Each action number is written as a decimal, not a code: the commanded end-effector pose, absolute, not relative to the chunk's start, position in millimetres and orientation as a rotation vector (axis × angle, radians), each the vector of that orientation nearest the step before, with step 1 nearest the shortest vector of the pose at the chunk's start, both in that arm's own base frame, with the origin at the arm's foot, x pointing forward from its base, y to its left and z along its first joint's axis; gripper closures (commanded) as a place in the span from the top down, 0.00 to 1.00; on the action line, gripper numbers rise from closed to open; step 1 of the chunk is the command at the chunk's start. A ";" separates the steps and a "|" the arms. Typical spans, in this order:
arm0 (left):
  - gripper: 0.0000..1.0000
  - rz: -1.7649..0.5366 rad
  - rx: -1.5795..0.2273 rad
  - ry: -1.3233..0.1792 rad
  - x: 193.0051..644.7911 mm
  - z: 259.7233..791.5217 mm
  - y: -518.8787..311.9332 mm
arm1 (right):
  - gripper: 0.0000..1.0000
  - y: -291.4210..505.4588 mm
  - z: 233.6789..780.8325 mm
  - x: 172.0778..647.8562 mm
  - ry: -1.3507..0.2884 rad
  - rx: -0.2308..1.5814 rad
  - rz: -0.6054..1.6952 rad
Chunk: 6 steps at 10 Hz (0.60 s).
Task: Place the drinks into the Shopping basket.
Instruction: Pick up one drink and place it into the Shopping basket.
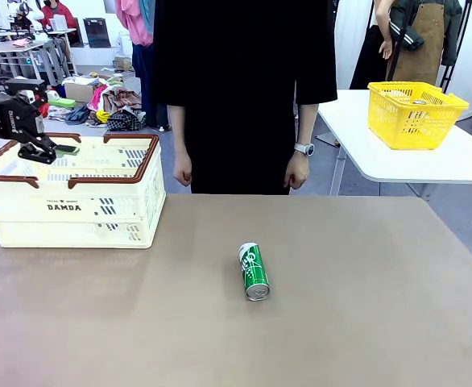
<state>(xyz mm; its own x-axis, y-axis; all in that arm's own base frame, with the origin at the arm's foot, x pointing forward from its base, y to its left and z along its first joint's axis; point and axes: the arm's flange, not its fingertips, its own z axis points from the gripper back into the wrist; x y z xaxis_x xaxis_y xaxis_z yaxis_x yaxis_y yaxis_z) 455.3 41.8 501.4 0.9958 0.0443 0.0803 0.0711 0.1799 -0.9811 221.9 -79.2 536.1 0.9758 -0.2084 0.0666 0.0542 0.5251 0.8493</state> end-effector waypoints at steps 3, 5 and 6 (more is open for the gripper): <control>1.00 -0.015 -1.392 -0.115 454.7 503.4 41.1 | 1.00 -79.0 538.2 222.6 -0.185 1.031 -0.136; 1.00 -0.015 -1.392 -0.115 454.7 503.4 41.1 | 1.00 -79.0 538.2 222.6 -0.185 1.031 -0.136; 1.00 -0.015 -1.392 -0.115 454.7 503.4 41.1 | 1.00 -79.0 538.2 222.6 -0.185 1.031 -0.136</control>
<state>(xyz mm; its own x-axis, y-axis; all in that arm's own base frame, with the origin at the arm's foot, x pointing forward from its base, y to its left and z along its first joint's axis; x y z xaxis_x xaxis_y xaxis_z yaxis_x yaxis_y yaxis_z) 455.4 41.9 502.8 0.9954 0.0466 0.0841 0.0742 0.1837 -0.9802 221.9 -79.2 536.1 0.9758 -0.2084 0.0666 0.0542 0.5251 0.8493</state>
